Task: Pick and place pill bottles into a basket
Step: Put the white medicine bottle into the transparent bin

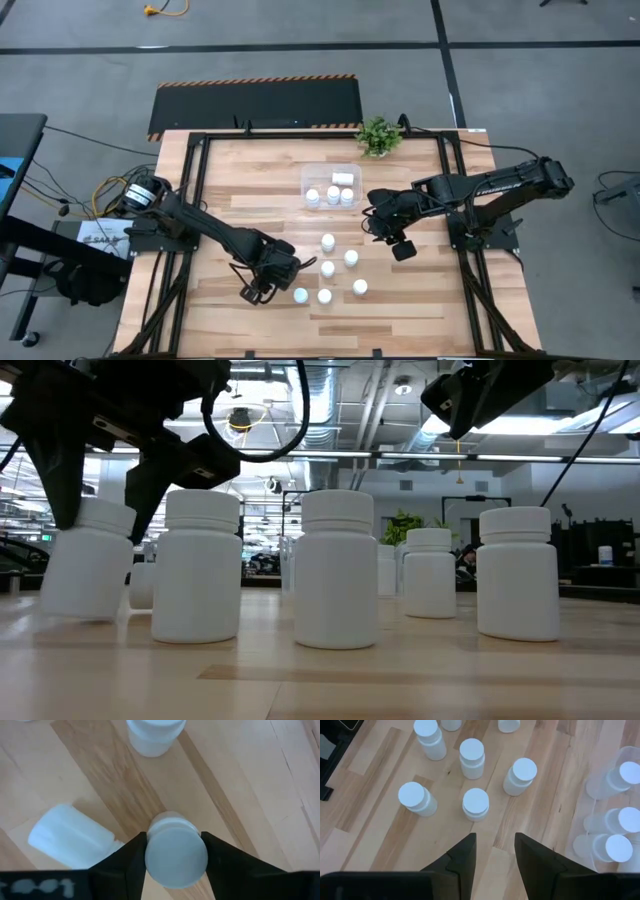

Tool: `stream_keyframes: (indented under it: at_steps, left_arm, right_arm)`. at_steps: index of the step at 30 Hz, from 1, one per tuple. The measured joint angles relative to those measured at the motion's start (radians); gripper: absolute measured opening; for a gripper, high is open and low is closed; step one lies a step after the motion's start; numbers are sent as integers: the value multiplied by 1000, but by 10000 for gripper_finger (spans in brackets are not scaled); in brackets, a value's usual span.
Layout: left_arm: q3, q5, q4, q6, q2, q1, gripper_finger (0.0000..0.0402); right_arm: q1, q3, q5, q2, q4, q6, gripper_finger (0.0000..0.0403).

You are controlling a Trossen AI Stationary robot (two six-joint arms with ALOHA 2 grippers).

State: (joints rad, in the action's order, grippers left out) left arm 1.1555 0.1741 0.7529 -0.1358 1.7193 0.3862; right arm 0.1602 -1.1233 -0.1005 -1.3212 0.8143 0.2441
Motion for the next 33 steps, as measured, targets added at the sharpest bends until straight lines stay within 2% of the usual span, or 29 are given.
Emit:
stream_keyframes:
  at_steps: [10,16,23,28,33]
  left_arm:
    - [4,-25,60,-12,-80,-37,153]
    - [84,-130,229,-82,-128,-104,155]
    - [228,-247,414,-256,-130,-238,155]
    - [308,-267,410,-402,-130,-359,154]
    - [357,-270,337,-483,-130,-500,156]
  right_arm:
    - [0,0,-2,0,-8,0,127]
    - [0,0,-2,0,-8,0,127]
    - [-3,0,0,0,-8,0,127]
    - [-28,0,0,0,-8,0,127]
    - [-67,0,1,0,-8,0,127]
